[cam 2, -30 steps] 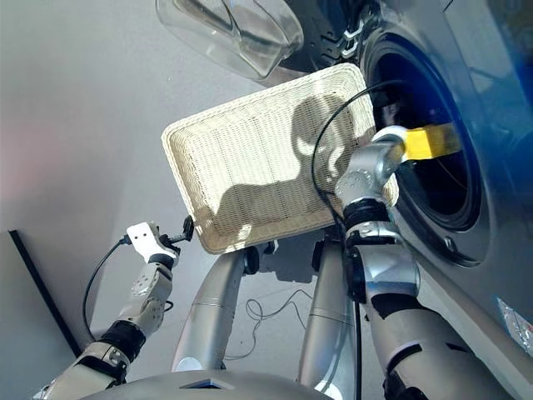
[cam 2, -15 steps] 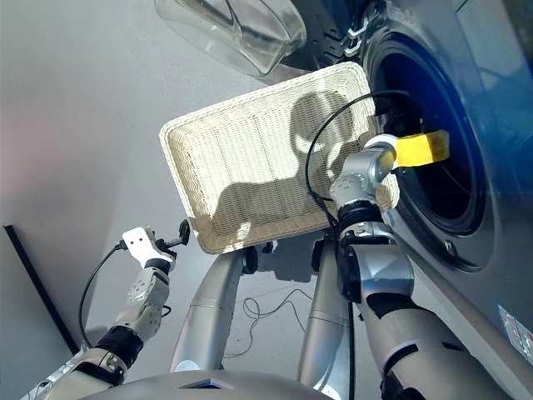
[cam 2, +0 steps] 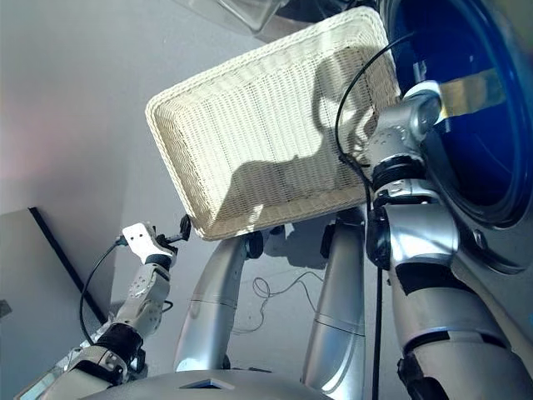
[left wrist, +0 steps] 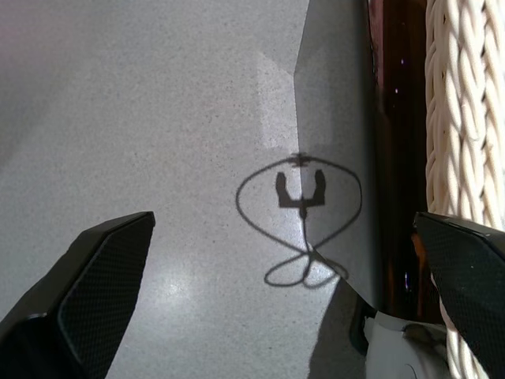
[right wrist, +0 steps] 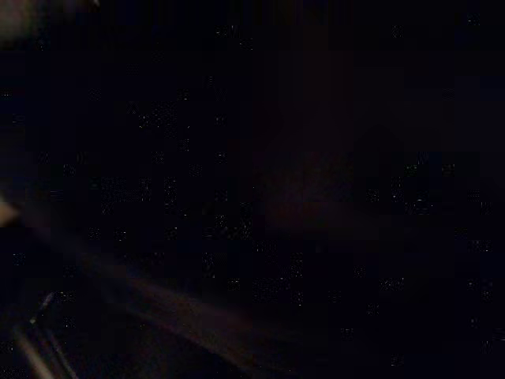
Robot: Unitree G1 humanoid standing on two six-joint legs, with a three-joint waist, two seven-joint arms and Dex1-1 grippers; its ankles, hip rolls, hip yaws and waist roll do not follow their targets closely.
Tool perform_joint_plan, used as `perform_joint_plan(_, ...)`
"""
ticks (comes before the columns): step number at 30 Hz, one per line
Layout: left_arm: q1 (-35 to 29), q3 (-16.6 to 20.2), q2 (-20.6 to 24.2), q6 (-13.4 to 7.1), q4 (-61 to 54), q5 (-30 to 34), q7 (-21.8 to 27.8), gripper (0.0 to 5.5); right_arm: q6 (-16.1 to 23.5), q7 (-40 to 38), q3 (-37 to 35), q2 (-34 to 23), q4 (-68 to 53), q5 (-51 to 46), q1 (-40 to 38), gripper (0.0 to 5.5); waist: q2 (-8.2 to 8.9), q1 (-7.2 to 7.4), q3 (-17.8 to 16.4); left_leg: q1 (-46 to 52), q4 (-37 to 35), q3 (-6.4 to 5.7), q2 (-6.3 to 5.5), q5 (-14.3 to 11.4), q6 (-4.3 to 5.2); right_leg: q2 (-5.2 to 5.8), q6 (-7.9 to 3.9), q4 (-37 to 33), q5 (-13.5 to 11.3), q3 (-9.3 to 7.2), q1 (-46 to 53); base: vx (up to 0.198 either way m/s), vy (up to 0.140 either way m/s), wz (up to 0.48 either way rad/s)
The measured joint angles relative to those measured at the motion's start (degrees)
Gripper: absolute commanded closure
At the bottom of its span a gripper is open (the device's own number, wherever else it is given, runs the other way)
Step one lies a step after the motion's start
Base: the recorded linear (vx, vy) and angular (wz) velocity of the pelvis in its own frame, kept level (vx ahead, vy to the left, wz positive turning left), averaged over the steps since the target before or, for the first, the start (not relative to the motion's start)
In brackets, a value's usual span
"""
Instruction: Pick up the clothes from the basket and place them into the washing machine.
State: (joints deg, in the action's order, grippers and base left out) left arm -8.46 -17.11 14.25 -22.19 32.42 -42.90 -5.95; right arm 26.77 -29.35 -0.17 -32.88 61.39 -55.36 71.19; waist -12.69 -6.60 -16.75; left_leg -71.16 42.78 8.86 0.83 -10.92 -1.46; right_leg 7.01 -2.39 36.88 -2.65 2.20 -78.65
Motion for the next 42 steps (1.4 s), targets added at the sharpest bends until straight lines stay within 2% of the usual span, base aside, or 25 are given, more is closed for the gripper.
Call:
perform_joint_plan(4, -0.1, 2.6, 0.1, 0.0, -0.1, 0.1, -0.2, 0.0, 2.7, -4.1, -0.1, -5.8, -13.4, 8.9, -0.2, 0.0, 1.1, 1.0, -1.0, -0.1, 0.6, 0.69, 0.41, -0.7, -0.04, -0.5, -0.36, 0.0, 0.0, 0.64, -0.2, 0.0, 0.0, 0.0)
perform_joint_plan(5, -0.1, 3.0, 0.1, 0.0, -0.1, 0.2, -0.2, 0.0, 4.2, -5.9, -1.2, -7.2, -15.7, 13.2, -0.2, 0.0, 1.14, 1.08, -1.0, -0.1, 0.7, 0.69, 0.46, -0.8, -0.09, -0.52, -0.63, 0.1, -0.2, 0.65, -0.1, 0.0, 0.0, 0.0)
perform_joint_plan(6, -0.2, 3.1, 0.1, -0.1, -0.3, 0.2, -0.2, 0.0, 6.5, -8.6, -3.9, -6.5, -17.3, 16.8, -0.3, 0.0, 1.14, 0.95, -1.0, -0.1, 0.8, 0.68, 0.45, -0.9, -0.11, -0.5, -0.37, 0.2, -0.4, 0.66, 0.0, 0.0, 0.0, 0.0)
perform_joint_plan(10, -1.2, 3.5, 0.2, -0.4, -0.5, 0.5, -0.8, 0.0, 6.3, -17.9, -5.3, -6.6, -17.8, 26.9, -0.8, 0.0, 1.22, 1.03, -1.1, 0.2, 1.5, 0.64, 0.39, -1.1, -0.31, -0.46, -0.53, 0.2, -0.4, 0.68, 0.4, 0.0, 0.0, 0.0)
perform_joint_plan(14, -1.7, 3.5, 0.2, -1.3, -0.2, 1.4, -1.2, 0.0, 4.8, -20.2, -5.4, -5.6, -16.5, 31.8, -3.2, 0.0, 1.27, 1.42, -1.1, 1.4, 1.5, 0.13, 0.48, -1.3, -0.38, -0.43, -0.58, 0.0, -0.3, 0.22, 2.3, 0.0, 0.0, 0.0)
perform_joint_plan(17, -1.6, 3.7, 0.2, -1.4, 1.4, 1.3, -1.2, 0.0, 4.5, -15.8, -4.8, -1.5, -11.7, 28.2, -4.8, 0.0, 1.47, 2.57, -1.0, 3.5, 1.4, -0.54, 0.7, -1.3, -0.38, -0.53, -0.84, -1.0, -0.1, -0.54, 5.0, 0.0, 0.0, 0.0)
perform_joint_plan(20, -0.9, 4.8, 0.5, -1.6, 2.5, 1.2, -1.2, 0.0, 2.9, -8.9, -2.7, 3.2, -8.0, 22.6, -8.3, 0.0, 3.19, 3.39, 0.4, 4.1, 0.7, -0.53, 0.97, -1.5, -0.52, -0.68, -0.64, -2.1, 0.0, -0.7, 5.6, 0.0, 0.0, 0.0)
perform_joint_plan(22, -1.1, 5.1, 0.5, -1.4, 4.1, 1.2, -0.7, 0.0, 1.7, -3.4, -0.3, 6.0, -8.0, 19.2, -12.6, 0.0, 3.53, 3.79, 0.6, 4.7, 0.5, -0.88, 1.14, -1.3, -0.09, -0.75, -0.52, -2.0, -0.3, -1.2, 6.4, 0.0, 0.0, 0.0)
perform_joint_plan(26, -1.0, 5.9, 0.2, -1.1, 5.6, 1.1, 1.3, 0.0, -2.2, 6.3, 5.7, 11.7, -7.8, 15.4, -19.1, 0.0, 3.58, 3.51, 0.7, 5.7, 0.1, -1.46, 1.41, -1.2, 0.1, -0.68, -0.47, -2.6, -0.4, -1.92, 7.8, 0.0, 0.0, 0.0)
perform_joint_plan(28, -1.2, 6.7, -0.3, -0.9, 7.0, 1.1, 1.9, 0.0, -3.6, 9.8, 8.9, 13.9, -7.8, 14.4, -20.9, 0.0, 3.62, 3.6, 0.7, 6.3, -0.2, -2.46, 1.35, -1.1, 0.3, -0.56, -0.14, -3.1, -0.5, -2.96, 9.1, 0.0, 0.0, 0.0)
perform_joint_plan(30, -1.1, 6.8, -0.3, -0.3, 8.2, 1.1, 2.6, 0.0, -4.6, 12.7, 10.6, 15.7, -7.4, 14.4, -22.6, 0.0, 4.69, 3.26, 1.2, 7.6, -0.9, -3.06, 1.18, -0.9, 0.54, -0.34, 0.07, -3.5, -0.2, -3.64, 10.5, 0.0, 0.0, 0.0)
perform_joint_plan(32, -1.0, 7.1, -0.3, 0.0, 10.0, 1.1, 2.8, 0.0, -5.2, 14.3, 11.9, 17.3, -7.2, 14.4, -23.6, 0.0, 6.1, 3.33, 1.9, 8.8, -2.4, -3.57, 1.06, -0.4, 0.8, -0.19, -0.1, -4.6, -0.1, -4.28, 11.9, 0.0, 0.0, 0.0)
perform_joint_plan(35, -1.0, 7.2, -0.3, 0.1, 11.5, 1.2, 3.3, 0.0, -5.3, 16.3, 12.1, 18.5, -6.4, 14.4, -25.4, 0.0, 7.91, 3.28, 2.9, 10.7, -4.8, -4.6, 0.66, 0.8, 1.29, 0.23, 0.24, -6.4, -0.3, -5.83, 14.2, 0.01, -0.027, 0.198)
perform_joint_plan(37, -1.1, 7.3, -0.3, 0.1, 12.8, 1.3, 3.6, 0.0, -5.6, 17.2, 13.2, 18.5, -6.4, 14.6, -26.7, 0.0, 8.16, 3.36, 2.9, 12.3, -6.3, -5.7, 0.45, 1.4, 1.56, 0.46, 0.59, -7.8, -0.5, -7.05, 16.3, 0.012, -0.009, 0.092)
perform_joint_plan(39, -1.1, 7.5, -0.5, 0.1, 13.7, 1.3, 3.8, 0.0, -6.4, 17.6, 14.2, 18.4, -6.6, 14.9, -29.5, 0.0, 8.75, 3.21, 2.9, 15.2, -8.5, -6.03, 0.42, 1.9, 1.76, 0.47, 1.01, -9.5, -0.8, -7.63, 19.3, 0.0, 0.0, 0.0)
perform_joint_plan(42, -0.3, 8.7, -0.7, 0.2, 14.9, 1.3, 4.2, 0.0, -7.1, 18.0, 16.7, 18.6, -7.3, 20.6, -34.4, 0.0, 9.83, 3.23, 3.1, 20.3, -12.4, -6.36, 0.27, 2.8, 2.03, 0.5, 0.8, -12.4, -0.6, -8.29, 24.0, 0.0, 0.0, 0.0)
